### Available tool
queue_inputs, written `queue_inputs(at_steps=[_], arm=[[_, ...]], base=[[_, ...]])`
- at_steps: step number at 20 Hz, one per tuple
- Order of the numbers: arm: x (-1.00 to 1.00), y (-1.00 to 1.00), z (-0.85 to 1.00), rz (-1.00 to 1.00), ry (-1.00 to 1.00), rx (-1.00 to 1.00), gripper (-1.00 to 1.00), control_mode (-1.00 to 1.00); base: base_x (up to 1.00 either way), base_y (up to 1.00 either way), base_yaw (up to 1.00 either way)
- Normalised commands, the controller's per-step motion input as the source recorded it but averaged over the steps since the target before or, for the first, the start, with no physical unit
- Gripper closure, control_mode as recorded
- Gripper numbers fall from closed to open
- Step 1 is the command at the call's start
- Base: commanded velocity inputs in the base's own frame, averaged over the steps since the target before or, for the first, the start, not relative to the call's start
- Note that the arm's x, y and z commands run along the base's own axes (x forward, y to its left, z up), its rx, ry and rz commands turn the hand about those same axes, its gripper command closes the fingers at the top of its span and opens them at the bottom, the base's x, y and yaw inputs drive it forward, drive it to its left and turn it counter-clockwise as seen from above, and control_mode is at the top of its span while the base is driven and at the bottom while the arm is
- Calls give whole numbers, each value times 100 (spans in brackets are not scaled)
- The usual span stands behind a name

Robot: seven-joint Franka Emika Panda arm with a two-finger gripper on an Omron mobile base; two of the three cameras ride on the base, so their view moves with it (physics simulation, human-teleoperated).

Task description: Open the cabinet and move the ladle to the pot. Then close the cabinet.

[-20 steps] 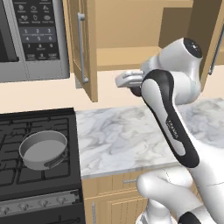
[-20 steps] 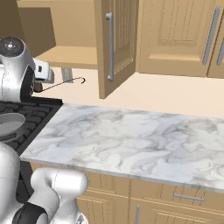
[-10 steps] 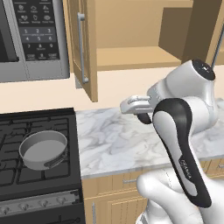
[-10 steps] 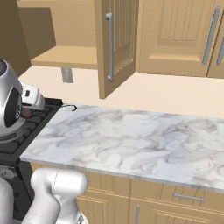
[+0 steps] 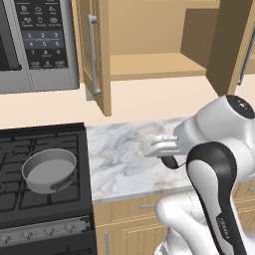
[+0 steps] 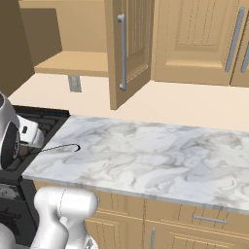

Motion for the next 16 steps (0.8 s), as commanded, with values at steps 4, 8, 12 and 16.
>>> queue_inputs(at_steps=[4,8,12,16], arm=[[-2,0,-3,0,10,1,100,-100],[0,-1,0,-2,10,1,100,-100],[0,-15,0,-3,11,2,100,-100],[0,-3,0,-1,3,1,100,100]], base=[[0,0,0],[0,0,0],[0,0,0],[-30,-1,-4]])
